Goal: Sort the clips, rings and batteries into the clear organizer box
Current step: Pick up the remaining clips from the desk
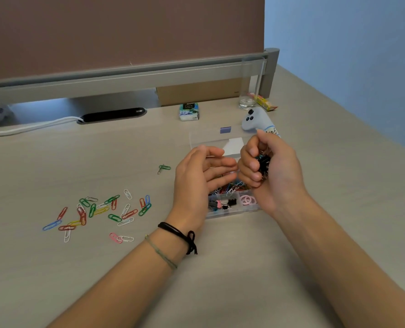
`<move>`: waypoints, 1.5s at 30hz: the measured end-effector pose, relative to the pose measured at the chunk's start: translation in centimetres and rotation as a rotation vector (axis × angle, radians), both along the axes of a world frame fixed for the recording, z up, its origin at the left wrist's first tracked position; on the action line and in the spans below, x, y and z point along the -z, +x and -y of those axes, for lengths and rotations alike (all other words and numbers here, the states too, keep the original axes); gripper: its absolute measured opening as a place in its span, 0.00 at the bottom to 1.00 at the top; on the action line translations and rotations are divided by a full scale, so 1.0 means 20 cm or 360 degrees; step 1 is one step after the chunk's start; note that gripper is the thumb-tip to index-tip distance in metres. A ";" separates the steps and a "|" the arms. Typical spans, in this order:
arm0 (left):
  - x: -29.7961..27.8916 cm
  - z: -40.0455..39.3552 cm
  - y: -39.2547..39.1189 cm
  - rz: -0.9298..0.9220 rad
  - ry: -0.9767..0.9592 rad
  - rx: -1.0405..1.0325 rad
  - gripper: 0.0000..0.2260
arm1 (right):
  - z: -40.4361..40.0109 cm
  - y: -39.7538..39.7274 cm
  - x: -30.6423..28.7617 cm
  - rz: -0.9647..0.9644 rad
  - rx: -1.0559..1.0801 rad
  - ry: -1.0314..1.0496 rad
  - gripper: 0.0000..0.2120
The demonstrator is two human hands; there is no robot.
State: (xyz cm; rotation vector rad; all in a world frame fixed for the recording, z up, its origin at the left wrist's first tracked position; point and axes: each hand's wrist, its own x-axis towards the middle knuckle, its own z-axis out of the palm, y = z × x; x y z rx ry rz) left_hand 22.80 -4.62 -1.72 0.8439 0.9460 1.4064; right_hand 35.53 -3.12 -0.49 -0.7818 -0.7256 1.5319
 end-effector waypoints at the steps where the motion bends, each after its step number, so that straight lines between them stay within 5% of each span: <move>1: 0.00 0.00 -0.01 -0.0038 0.0028 -0.0002 0.14 | 0.00 0.00 0.00 0.0013 0.0000 0.0008 0.20; 6: 0.07 0.01 -0.17 -0.0984 0.0484 -0.0216 0.08 | 0.02 -0.07 0.02 0.0105 -0.0020 0.0021 0.23; 9: 0.12 0.04 -0.23 -0.1216 0.0514 -0.0138 0.09 | 0.02 -0.12 0.04 0.0337 -0.0022 0.0037 0.24; 20: 0.17 0.03 -0.25 -0.1165 0.0389 -0.0059 0.11 | 0.06 -0.22 0.06 0.1020 0.0094 0.0346 0.25; 37: 0.18 0.02 -0.28 -0.0946 0.0256 -0.0088 0.12 | 0.04 -0.18 0.06 0.0832 -0.0244 0.0453 0.23; 45: 0.16 0.09 -0.26 -0.1341 0.0608 0.0066 0.07 | 0.05 0.01 0.00 0.2001 -0.0414 0.0524 0.05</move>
